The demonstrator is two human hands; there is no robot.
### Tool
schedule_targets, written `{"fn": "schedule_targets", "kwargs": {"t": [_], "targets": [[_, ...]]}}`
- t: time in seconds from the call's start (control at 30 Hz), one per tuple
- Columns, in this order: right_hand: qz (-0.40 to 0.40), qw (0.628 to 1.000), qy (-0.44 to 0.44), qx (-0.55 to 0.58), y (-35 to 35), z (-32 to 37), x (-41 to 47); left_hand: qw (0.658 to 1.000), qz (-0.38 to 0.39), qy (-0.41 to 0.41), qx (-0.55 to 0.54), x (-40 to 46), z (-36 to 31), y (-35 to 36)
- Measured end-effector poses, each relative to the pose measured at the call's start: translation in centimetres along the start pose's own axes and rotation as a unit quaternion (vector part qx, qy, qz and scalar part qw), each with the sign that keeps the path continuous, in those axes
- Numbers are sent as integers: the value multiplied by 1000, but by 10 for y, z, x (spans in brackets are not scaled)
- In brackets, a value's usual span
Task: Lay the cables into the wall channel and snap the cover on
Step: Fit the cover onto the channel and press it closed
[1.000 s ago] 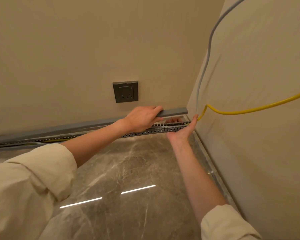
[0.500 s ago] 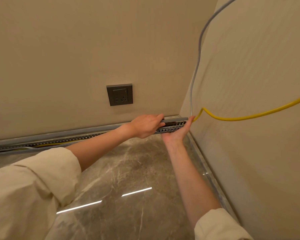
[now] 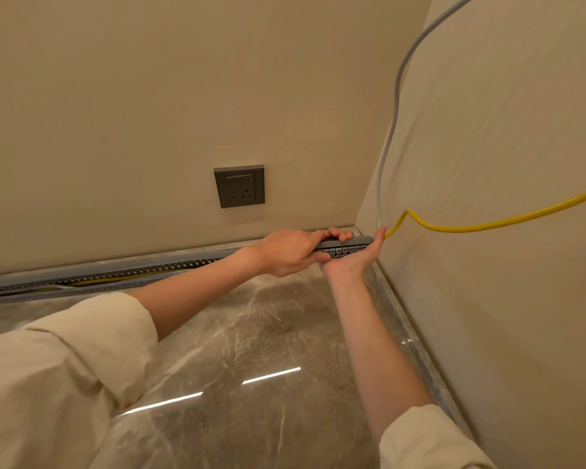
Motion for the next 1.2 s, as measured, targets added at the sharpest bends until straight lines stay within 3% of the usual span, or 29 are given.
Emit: {"fn": "schedule_targets", "kwargs": {"t": [0.33, 0.5, 0.73, 1.0, 1.2], "targets": [[77, 997, 7, -5, 9, 2, -3, 999, 3, -36, -40, 3, 10, -4], [98, 993, 19, 68, 5, 1, -6, 996, 3, -44, -77, 5, 13, -13], [32, 998, 35, 42, 16, 2, 3, 992, 19, -45, -119, 2, 7, -9], [-9, 998, 34, 52, 8, 3, 6, 991, -121, 16, 47, -9, 1, 1], [-110, 993, 35, 37, -10, 9, 0, 991, -71, 56, 94, -26, 5, 4]]}}
Point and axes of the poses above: each hand's wrist, its own x-axis towards the middle knuckle, its own y-axis out of the palm, z = x × y, the point moved 6 cm from there along x, towards the middle knuckle, and after that the axes turned 9 degrees about y, right-handed, at the moved point
